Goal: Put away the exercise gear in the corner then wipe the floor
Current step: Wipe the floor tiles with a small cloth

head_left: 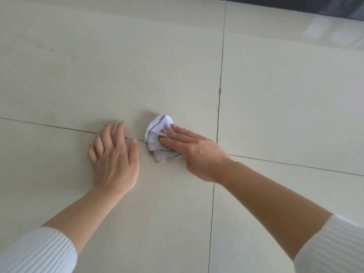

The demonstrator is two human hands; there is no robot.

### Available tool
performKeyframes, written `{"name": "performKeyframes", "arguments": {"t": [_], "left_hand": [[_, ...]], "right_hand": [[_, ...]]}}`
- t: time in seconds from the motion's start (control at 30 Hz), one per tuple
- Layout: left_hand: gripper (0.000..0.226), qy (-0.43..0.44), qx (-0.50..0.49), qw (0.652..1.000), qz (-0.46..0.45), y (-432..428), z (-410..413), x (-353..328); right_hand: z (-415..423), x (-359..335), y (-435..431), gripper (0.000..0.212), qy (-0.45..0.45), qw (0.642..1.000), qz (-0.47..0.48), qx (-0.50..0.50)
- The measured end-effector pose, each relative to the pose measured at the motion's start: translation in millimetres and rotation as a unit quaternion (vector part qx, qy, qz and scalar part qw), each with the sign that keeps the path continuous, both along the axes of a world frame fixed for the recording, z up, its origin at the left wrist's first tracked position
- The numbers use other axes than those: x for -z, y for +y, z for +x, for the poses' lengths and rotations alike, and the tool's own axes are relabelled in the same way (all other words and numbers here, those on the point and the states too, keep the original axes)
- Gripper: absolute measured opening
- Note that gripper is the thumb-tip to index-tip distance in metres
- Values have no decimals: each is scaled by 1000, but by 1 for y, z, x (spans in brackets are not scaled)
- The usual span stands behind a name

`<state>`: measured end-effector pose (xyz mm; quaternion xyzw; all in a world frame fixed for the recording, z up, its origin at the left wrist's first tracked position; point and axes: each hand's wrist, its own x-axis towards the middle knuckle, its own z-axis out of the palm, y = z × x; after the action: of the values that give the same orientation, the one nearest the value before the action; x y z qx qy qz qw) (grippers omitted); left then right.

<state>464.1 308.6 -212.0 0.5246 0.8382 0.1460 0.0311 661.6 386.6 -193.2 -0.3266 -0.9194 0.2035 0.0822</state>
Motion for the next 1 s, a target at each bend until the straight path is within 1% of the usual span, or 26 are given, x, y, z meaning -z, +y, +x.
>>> {"name": "performKeyframes", "arguments": {"t": [0.03, 0.07, 0.13, 0.2, 0.27, 0.37, 0.43, 0.5, 0.57, 0.67, 0.7, 0.77, 0.83, 0.87, 0.9, 0.97, 1.0], "left_hand": [[58, 0, -7, 1000, 0, 14, -1, 1], [58, -5, -16, 1000, -4, 27, -3, 1], [54, -16, -40, 999, -14, 45, -7, 3], [54, -14, -53, 998, -12, 50, -8, 5], [55, -7, -54, 999, -5, 47, -8, 6], [61, -12, -63, 998, -13, 48, -7, 5], [61, -12, -67, 998, -13, 48, -6, 4], [62, -10, -67, 998, -12, 48, -5, 4], [62, -8, -71, 997, -13, 48, -4, 4], [62, -10, -76, 997, -20, 47, -4, 2], [62, -10, -76, 997, -24, 48, -4, 1], [62, -10, -73, 997, -33, 48, -3, -2], [62, -17, -78, 996, -37, 48, -3, -3], [63, -19, -81, 996, -40, 49, -3, -3], [63, -19, -83, 995, -46, 48, -3, -4], [63, -19, -85, 995, -55, 48, -2, -6], [63, -18, -87, 994, -57, 49, -2, -6]], "right_hand": [[10, -2, 9, 71, -5, 1000, 4, 17], [22, -3, 21, 73, -11, 998, 6, 57], [47, -2, 49, 71, -22, 985, -4, 170], [71, -5, 76, 77, -29, 958, -13, 284], [87, -7, 104, 73, -56, 926, -19, 373], [88, -9, 143, 71, -69, 884, -33, 462], [73, -10, 164, 68, -61, 865, -43, 496], [46, -12, 176, 67, -49, 870, -51, 488], [10, -12, 173, 69, -25, 900, -55, 432], [-41, -8, 135, 72, 6, 960, -51, 277], [-51, -7, 120, 72, 11, 973, -52, 224], [-53, -7, 97, 72, 13, 991, -50, 123], [-35, -7, 95, 69, -3, 998, -35, 42], [-23, -6, 103, 68, -12, 999, -22, 30], [-11, -6, 114, 69, -20, 998, -11, 50], [9, -7, 144, 73, -33, 986, -10, 166], [17, -8, 161, 74, -46, 971, -20, 235]]}}
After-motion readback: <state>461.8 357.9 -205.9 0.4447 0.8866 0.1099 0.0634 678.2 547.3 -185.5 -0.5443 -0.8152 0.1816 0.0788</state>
